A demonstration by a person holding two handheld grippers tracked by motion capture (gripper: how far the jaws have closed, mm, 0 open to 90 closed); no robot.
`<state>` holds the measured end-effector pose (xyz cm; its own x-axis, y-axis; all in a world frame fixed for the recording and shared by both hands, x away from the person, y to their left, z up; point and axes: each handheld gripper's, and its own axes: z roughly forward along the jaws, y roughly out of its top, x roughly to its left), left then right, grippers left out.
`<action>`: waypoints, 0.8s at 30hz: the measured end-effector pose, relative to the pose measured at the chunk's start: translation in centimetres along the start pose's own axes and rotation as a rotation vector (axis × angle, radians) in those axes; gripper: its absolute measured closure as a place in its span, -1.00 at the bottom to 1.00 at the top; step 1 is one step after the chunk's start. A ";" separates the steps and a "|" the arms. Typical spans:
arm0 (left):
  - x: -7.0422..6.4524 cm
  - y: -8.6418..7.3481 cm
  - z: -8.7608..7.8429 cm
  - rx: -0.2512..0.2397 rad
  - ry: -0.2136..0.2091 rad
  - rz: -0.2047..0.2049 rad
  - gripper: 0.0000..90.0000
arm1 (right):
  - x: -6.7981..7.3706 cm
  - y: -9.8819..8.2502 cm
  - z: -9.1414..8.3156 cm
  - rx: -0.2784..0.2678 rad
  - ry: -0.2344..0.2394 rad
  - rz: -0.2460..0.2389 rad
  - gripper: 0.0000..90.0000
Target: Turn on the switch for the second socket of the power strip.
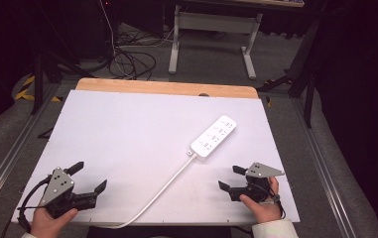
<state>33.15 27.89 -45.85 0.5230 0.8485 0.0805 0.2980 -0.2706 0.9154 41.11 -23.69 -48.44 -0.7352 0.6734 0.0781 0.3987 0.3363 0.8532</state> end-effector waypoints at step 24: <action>0.1 0.0 0.0 0.003 0.015 -0.013 -0.78 | 0.5 0.2 -0.1 0.038 -0.111 -0.085 -0.57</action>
<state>33.21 27.97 -45.88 0.5072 0.8586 0.0741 0.3072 -0.2605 0.9153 40.72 -23.34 -48.18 -0.7027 0.7095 -0.0534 0.3592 0.4185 0.8342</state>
